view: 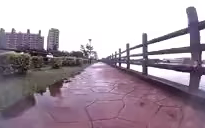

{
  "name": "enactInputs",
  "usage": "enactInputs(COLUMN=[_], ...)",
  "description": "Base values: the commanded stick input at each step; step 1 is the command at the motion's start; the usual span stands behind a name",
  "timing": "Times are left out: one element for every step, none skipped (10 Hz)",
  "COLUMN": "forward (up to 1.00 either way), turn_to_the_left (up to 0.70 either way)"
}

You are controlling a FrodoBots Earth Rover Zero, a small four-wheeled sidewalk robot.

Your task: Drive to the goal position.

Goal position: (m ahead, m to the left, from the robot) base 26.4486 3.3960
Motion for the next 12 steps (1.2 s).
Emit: enactInputs(forward=[1.00,1.00,1.00,1.00,1.00,1.00,1.00,1.00,1.00,1.00,1.00,1.00], turn_to_the_left=[-0.01,-0.01,-0.01,-0.01,0.00,0.17,0.33,0.26,0.07,-0.01,-0.01,-0.01])
